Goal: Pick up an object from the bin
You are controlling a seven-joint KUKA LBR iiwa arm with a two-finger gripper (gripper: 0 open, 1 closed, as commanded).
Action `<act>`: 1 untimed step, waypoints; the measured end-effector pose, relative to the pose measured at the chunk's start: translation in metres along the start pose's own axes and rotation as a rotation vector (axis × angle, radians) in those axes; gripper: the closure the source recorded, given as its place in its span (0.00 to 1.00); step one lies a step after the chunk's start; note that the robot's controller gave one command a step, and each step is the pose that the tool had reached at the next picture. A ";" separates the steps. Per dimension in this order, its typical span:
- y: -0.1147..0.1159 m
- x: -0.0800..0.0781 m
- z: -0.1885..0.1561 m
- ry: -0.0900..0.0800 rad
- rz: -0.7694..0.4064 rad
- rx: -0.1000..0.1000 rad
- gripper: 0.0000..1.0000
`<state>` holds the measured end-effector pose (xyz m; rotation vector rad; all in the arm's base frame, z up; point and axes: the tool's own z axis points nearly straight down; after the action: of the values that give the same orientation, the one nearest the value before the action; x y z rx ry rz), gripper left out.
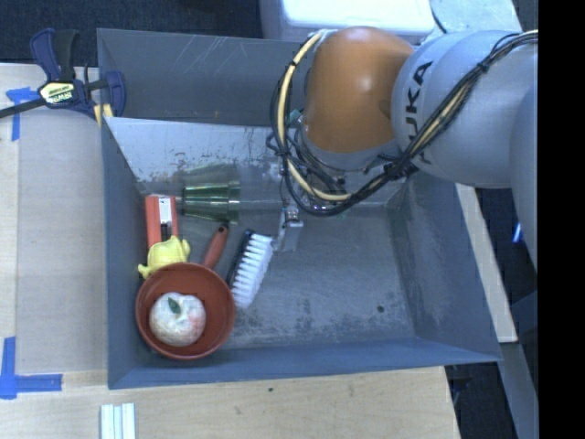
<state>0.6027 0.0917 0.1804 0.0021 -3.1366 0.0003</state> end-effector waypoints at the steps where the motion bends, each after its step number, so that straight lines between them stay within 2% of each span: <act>1: 0.000 -0.002 -0.005 -0.009 0.002 -0.001 0.00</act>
Offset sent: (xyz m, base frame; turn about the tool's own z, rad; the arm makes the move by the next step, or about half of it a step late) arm -0.0298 0.0089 -0.1104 -0.6504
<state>0.6044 0.0912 0.1857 -0.0012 -3.1452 -0.0012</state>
